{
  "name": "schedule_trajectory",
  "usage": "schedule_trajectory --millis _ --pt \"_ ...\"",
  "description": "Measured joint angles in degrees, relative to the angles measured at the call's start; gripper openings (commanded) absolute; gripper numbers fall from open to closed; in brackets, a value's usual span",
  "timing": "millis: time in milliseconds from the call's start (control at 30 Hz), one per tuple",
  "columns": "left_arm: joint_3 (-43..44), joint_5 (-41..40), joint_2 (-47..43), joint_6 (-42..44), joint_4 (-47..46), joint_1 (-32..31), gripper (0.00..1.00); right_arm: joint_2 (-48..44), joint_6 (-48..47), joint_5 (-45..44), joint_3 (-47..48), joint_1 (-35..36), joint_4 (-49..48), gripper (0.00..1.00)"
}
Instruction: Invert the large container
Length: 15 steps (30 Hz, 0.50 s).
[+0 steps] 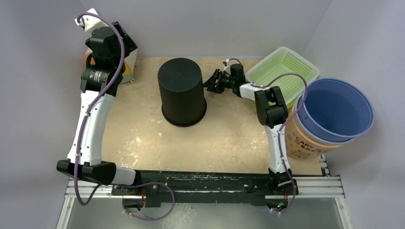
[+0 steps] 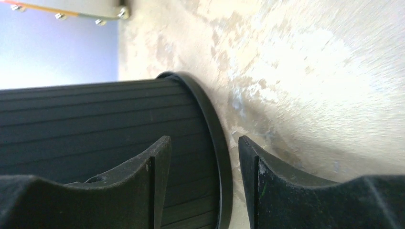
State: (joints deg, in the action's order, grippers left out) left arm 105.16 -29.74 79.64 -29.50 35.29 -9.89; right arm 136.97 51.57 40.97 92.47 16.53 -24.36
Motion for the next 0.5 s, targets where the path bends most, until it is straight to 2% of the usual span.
schedule_trajectory --millis 67,200,300,500 --pt "-0.33 0.66 0.39 0.00 -0.02 0.02 0.67 -1.79 -4.70 -3.48 2.05 0.00 6.36 0.59" --pt "-0.63 2.58 1.27 0.02 0.07 0.02 0.68 -7.58 -14.64 -12.94 6.01 -0.04 20.04 0.71" --pt "-1.20 4.63 1.73 0.07 0.33 0.02 0.69 -13.03 -22.10 -19.76 7.98 -0.04 28.76 0.73" --pt "-5.62 8.44 1.75 0.02 0.55 0.02 0.69 -29.14 -34.36 -30.56 3.26 1.40 38.32 0.78"
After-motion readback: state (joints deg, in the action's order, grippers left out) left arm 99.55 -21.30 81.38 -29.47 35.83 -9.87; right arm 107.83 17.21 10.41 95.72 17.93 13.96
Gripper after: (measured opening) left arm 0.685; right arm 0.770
